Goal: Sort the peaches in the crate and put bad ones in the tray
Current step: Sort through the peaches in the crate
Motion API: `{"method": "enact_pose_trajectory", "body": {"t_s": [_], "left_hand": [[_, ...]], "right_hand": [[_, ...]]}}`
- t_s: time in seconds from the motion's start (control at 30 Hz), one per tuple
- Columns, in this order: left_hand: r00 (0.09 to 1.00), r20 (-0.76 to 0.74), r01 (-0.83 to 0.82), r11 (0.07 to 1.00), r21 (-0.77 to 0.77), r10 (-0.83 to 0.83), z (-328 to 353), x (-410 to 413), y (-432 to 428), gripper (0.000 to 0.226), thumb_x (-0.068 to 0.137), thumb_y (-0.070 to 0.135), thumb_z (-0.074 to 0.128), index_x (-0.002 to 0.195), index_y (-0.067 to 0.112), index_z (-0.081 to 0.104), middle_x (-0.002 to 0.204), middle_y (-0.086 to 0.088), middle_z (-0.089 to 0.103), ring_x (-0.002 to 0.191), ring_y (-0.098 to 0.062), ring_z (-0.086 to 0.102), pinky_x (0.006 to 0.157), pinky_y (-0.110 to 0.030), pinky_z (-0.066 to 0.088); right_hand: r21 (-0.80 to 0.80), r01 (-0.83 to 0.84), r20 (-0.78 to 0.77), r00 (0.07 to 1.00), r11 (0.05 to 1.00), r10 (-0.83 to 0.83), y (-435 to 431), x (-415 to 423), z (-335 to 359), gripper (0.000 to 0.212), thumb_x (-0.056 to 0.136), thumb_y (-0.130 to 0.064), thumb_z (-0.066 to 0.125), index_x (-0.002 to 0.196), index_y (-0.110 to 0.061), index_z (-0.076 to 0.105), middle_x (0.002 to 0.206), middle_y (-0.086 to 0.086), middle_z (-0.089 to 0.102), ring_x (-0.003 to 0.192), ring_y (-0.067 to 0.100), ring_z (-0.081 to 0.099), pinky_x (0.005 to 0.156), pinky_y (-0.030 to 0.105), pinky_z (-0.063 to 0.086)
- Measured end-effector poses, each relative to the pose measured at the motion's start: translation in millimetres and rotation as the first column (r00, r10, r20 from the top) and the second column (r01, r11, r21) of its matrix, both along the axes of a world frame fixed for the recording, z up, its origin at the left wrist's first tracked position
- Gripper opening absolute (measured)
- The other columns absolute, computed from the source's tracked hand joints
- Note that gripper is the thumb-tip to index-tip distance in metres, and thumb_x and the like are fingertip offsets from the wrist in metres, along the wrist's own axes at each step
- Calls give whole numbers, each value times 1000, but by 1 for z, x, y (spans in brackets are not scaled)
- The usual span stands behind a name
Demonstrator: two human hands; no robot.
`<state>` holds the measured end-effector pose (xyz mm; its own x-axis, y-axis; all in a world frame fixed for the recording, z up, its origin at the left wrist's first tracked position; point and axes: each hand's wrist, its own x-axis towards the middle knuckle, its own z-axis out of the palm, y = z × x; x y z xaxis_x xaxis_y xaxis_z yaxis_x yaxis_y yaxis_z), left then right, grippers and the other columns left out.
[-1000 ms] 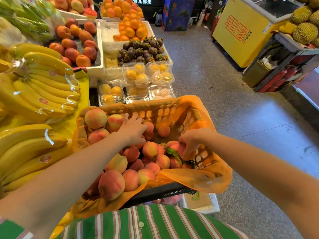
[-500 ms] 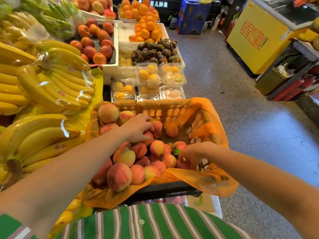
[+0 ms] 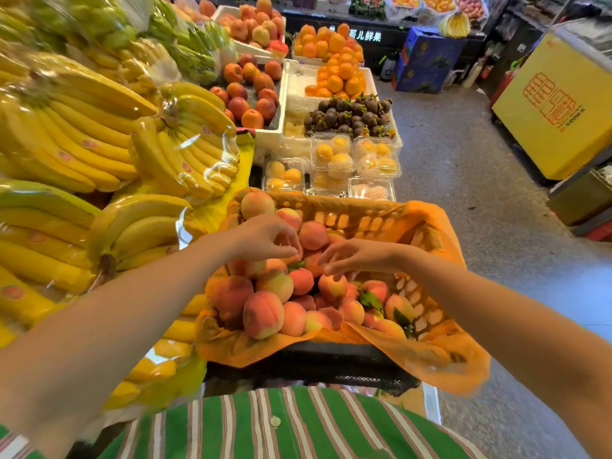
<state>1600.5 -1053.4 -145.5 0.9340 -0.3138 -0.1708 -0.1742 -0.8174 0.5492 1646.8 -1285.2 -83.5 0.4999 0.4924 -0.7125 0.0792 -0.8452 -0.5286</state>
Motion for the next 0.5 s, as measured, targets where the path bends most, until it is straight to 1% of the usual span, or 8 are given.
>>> {"method": "enact_pose_trajectory", "body": {"t_s": [0.03,0.07,0.1,0.17,0.2,0.23,0.33,0.5], "left_hand": [[999,17,-28,1000,3,28,0,-7,4,14,86,31,67,94,22,74,82,12,66,79,-7,61,69,-25,44],[998,45,-53,998,16,52,-2,-14,7,13,86,31,67,93,23,74,79,15,63,79,-6,60,68,-22,39],[994,75,-81,996,28,78,-5,-19,8,12,85,31,67,92,25,74,79,16,61,81,-6,60,69,-21,35],[983,141,-130,988,80,118,-9,-27,4,13,84,34,66,94,30,73,85,16,62,92,-6,58,82,-27,33],[983,141,-134,983,123,116,-12,-29,2,18,83,39,64,97,32,72,91,13,63,97,-8,57,92,-32,34],[990,108,-113,979,167,96,-15,-28,-1,26,81,44,61,102,32,70,98,9,65,101,-12,56,96,-37,36],[998,-31,-44,969,242,53,-20,-25,-9,37,82,47,57,114,31,64,114,0,62,110,-21,53,94,-43,42],[999,-49,-9,969,246,22,-26,-10,-20,33,89,37,60,119,24,61,112,-4,59,106,-22,55,85,-33,40]], "right_hand": [[22,-9,83,997,1000,7,15,-42,57,42,101,3,32,127,-2,0,123,6,51,123,39,43,81,13,45],[11,-38,159,987,999,35,18,-71,100,40,100,9,22,113,-3,-14,142,21,33,131,42,33,93,18,36],[23,-12,158,987,1000,8,14,-81,113,42,99,11,20,115,2,-18,148,28,18,138,42,23,100,22,24],[-9,-25,135,990,1000,26,11,-39,29,51,101,1,35,142,11,8,152,23,22,140,34,26,104,29,24],[-104,-59,245,966,993,83,4,-6,-39,55,99,-10,47,147,1,23,154,15,29,137,30,34,105,31,32],[-122,-57,240,967,991,85,-2,-3,-72,59,96,-20,56,148,-10,29,152,10,35,134,27,41,105,33,39],[-105,8,90,996,994,2,-10,9,-121,70,92,-26,62,151,-20,25,149,10,38,130,27,46,99,35,47],[-69,47,178,983,997,-34,-5,10,-147,78,84,-39,70,147,-21,29,142,13,43,126,29,48,99,37,46]]}}
